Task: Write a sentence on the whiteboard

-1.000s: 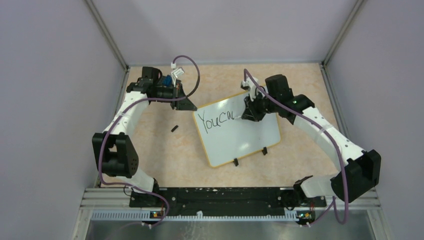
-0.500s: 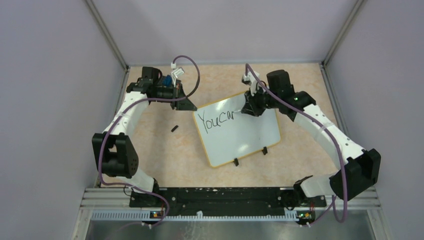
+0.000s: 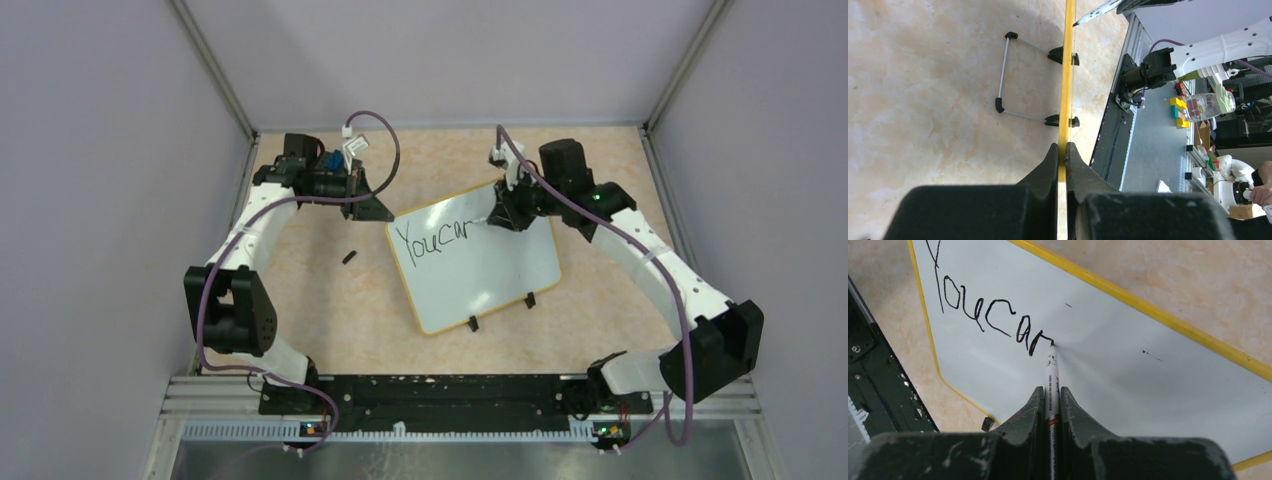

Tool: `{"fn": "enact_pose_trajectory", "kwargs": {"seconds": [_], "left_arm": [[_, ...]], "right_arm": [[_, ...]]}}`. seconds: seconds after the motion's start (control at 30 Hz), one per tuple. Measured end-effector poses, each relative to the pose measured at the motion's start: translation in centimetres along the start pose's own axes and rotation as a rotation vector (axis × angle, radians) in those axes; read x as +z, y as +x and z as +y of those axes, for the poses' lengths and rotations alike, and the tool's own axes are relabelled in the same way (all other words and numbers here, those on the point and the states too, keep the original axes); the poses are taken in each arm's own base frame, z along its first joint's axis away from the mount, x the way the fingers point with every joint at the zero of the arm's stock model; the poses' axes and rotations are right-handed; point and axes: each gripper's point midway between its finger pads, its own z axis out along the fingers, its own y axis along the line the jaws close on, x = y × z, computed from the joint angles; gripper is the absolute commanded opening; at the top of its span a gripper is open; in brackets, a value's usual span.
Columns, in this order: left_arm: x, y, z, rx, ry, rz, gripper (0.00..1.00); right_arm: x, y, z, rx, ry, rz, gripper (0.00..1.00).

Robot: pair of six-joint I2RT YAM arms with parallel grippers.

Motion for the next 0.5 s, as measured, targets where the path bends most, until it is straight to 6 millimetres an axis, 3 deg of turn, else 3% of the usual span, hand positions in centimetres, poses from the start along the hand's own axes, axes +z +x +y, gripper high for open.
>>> {"fn": "enact_pose_trajectory", "kwargs": {"seconds": [0.33,0.5], "left_arm": [[0.0,0.0,0.0,-0.001,-0.003,0.001,0.0],[0.0,0.0,0.0,0.0,-0.002,0.001,0.0]], "right_arm": [[0.1,2.9,0.9,0.025,-0.037,0.051,0.0],[0.0,3.0,1.1,0.021,-0.046,0.056,0.0]]}}
